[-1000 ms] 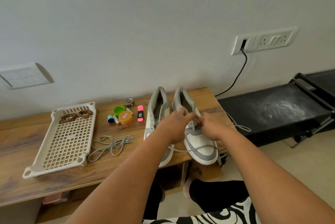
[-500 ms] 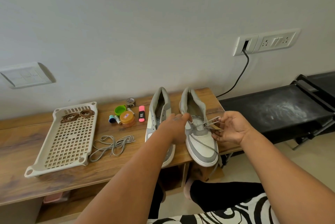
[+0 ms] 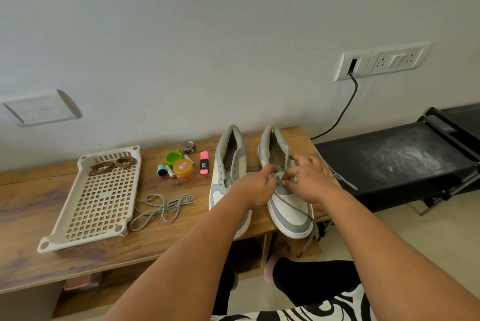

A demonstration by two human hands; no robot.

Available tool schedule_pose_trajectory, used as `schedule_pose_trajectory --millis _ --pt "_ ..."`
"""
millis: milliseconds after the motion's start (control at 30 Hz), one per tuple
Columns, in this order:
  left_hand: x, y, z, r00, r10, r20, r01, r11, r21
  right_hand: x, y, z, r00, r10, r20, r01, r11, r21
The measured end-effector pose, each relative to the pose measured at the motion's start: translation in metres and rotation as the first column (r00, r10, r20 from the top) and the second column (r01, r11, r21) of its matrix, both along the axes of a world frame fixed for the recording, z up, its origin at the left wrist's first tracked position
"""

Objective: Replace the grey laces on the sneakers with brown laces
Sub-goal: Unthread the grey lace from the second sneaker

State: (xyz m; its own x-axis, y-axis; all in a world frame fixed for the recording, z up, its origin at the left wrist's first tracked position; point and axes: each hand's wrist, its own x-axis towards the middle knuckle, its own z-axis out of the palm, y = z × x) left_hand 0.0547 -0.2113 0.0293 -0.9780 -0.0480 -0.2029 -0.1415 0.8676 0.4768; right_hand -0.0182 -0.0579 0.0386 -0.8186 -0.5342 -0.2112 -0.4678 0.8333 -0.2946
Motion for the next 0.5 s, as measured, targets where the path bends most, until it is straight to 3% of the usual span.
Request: schedule_pose_trajectory --millis 100,200,267,300,367,400,433,500 --pt "0.001 0.009 -0.003 1.0 0.009 -0.003 -0.009 0.997 -0.08 -0.004 0.002 -0.003 0.999 -0.033 0.033 0.035 0.997 -0.07" --pt "0.0 0.012 -0.005 1.0 0.018 0.003 -0.017 0.989 -0.145 -0.006 0.01 -0.006 0.952 -0.119 0.281 0.206 0.93 -0.303" --pt "-0.002 0.01 -0.007 1.0 0.02 0.022 -0.016 0.989 -0.145 -0.007 0.019 0.001 0.856 -0.221 0.468 0.46 0.741 -0.49" --pt "-0.003 0.009 -0.008 0.999 0.015 0.033 -0.01 0.99 -0.14 -0.01 0.025 0.006 0.79 -0.283 0.544 0.589 0.598 -0.544" --pt "-0.005 0.006 -0.009 0.999 0.006 0.051 0.0 0.994 -0.107 -0.018 0.04 0.012 0.629 -0.375 0.681 0.777 0.268 -0.569" --pt "-0.005 0.004 -0.009 0.998 0.003 0.059 0.002 0.996 -0.085 -0.022 0.046 0.012 0.558 -0.417 0.718 0.822 0.159 -0.546" --pt "-0.006 0.002 -0.009 0.998 -0.003 0.064 0.007 0.998 -0.069 -0.027 0.052 0.008 0.539 -0.496 0.681 0.831 0.182 -0.526" --pt "-0.006 0.0 -0.01 0.998 -0.017 0.061 0.02 0.998 -0.056 -0.03 0.059 -0.003 0.669 -0.644 0.372 0.744 0.572 -0.346"
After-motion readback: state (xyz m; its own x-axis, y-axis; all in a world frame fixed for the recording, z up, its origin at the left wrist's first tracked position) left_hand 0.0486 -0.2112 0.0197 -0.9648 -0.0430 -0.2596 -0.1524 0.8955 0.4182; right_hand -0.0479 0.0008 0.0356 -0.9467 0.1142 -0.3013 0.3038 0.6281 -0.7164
